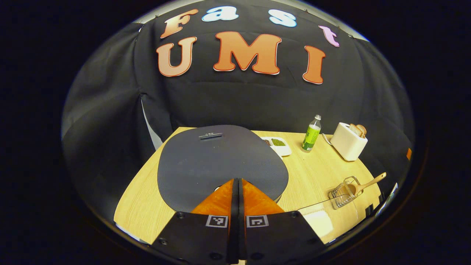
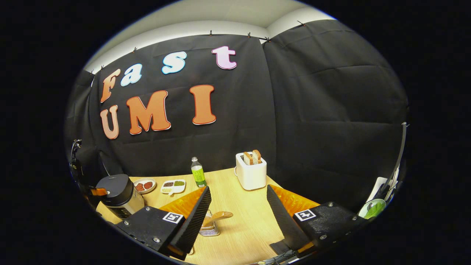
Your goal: Close the left gripper, press the button to open the rice cooker; take a wooden spoon from the chopstick holder with the right hand, scoop a spoonful of rice and pour it into the rice cooker, then put the wooden spoon back into the chopstick holder.
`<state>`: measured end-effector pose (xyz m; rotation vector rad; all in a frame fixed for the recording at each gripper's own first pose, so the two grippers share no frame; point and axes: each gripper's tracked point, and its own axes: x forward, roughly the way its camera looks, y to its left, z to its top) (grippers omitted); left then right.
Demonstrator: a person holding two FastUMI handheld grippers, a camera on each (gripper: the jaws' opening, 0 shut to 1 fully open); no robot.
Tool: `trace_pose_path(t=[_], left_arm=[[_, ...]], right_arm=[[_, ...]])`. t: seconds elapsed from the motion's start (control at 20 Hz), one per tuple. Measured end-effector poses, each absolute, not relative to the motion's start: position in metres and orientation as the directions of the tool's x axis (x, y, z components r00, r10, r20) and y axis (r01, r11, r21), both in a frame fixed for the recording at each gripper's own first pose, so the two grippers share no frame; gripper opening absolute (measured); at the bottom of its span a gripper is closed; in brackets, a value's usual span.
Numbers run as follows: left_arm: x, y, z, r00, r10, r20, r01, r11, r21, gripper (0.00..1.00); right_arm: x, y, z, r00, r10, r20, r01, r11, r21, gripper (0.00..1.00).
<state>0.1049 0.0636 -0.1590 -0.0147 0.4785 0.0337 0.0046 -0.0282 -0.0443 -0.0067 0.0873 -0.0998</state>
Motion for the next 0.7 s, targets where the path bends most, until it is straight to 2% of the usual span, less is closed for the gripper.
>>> trace_pose_path(t=[0.2,0.3,0.35,0.4,0.45,0.5,0.55,0.7], left_arm=[[0.106,0.062,-0.149,0.883,0.019,-0.470,-0.013,1.000,0.016,0.04],[0.114,0.064,-0.120,0.916,0.034,-0.399,-0.020,0.999,0.040,0.01],[0.115,0.064,-0.099,0.931,0.042,-0.363,-0.025,0.998,0.051,0.04],[0.115,0.064,-0.079,0.945,0.047,-0.322,-0.030,0.998,0.059,0.01],[0.116,0.061,-0.057,0.960,0.043,-0.275,-0.029,0.998,0.054,0.04],[0.115,0.058,-0.034,0.972,0.039,-0.231,-0.028,0.998,0.049,0.01],[0.112,0.057,-0.016,0.979,0.025,-0.200,-0.016,0.999,0.045,0.04],[0.094,0.043,0.022,0.992,-0.009,-0.129,0.013,0.999,0.034,0.04]], right_arm=[[0.002,-0.026,-0.040,0.994,-0.087,-0.071,0.087,0.996,-0.004,0.94],[0.001,-0.027,-0.038,0.994,-0.088,-0.069,0.088,0.996,-0.001,0.94],[-0.001,-0.028,-0.037,0.994,-0.088,-0.067,0.088,0.996,0.002,0.94],[-0.001,-0.028,-0.036,0.994,-0.089,-0.064,0.089,0.996,0.002,0.94],[-0.001,-0.029,-0.034,0.994,-0.092,-0.059,0.092,0.996,0.000,0.94],[-0.002,-0.031,-0.032,0.994,-0.095,-0.053,0.095,0.995,0.000,0.94],[-0.003,-0.032,-0.029,0.994,-0.097,-0.047,0.097,0.995,0.001,0.94],[-0.005,-0.034,-0.024,0.995,-0.099,-0.031,0.099,0.995,0.005,0.94]])
